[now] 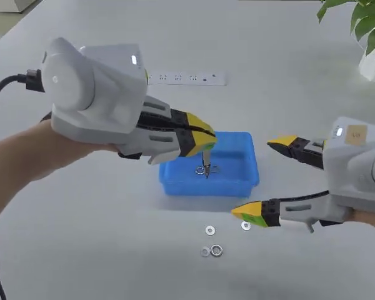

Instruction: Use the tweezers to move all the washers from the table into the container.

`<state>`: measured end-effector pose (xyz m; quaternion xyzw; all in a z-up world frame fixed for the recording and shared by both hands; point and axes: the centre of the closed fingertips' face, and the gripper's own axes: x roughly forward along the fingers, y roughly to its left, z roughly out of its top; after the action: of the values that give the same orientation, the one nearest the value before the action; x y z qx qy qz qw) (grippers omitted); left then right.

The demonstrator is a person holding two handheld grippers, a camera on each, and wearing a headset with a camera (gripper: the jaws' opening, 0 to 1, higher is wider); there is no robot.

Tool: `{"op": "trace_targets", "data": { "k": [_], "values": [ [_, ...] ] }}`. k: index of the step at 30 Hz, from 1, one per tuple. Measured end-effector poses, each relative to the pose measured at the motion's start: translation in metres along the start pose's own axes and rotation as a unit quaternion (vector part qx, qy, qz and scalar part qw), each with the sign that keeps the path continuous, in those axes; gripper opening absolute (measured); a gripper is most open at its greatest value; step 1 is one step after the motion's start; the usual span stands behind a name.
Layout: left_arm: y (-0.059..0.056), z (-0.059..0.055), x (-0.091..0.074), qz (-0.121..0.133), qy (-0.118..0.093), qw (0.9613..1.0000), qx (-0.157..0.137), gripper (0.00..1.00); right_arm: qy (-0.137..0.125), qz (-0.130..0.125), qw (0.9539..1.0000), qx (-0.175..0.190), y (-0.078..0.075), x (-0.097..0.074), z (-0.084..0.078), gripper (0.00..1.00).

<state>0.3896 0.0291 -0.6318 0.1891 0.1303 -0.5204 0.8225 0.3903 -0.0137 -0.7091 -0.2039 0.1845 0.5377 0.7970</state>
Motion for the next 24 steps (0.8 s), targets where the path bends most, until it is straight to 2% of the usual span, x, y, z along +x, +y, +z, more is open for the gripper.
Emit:
{"op": "trace_targets", "data": {
  "k": [7,10,15,18,24],
  "values": [
    [-0.018,0.005,-0.005,0.004,-0.006,1.0000,0.001,0.05,0.007,-0.012,0.9997,0.020,0.014,-0.019,-0.012,0.95],
    [-0.029,0.005,-0.004,-0.001,-0.005,1.0000,0.005,0.05,0.008,-0.021,0.9993,0.031,0.018,-0.026,-0.016,1.00],
    [-0.056,-0.003,-0.001,-0.013,0.003,0.9999,0.003,0.05,0.016,-0.020,0.9992,0.031,0.031,-0.037,-0.022,1.00],
    [-0.062,-0.009,-0.002,-0.006,0.010,0.9999,0.002,0.05,0.017,-0.020,0.9990,0.035,0.038,-0.042,-0.024,1.00],
    [-0.079,-0.015,-0.003,0.002,0.006,0.9999,-0.008,0.05,0.025,-0.013,0.9989,0.038,0.053,-0.048,-0.030,1.00]
  ]
}}
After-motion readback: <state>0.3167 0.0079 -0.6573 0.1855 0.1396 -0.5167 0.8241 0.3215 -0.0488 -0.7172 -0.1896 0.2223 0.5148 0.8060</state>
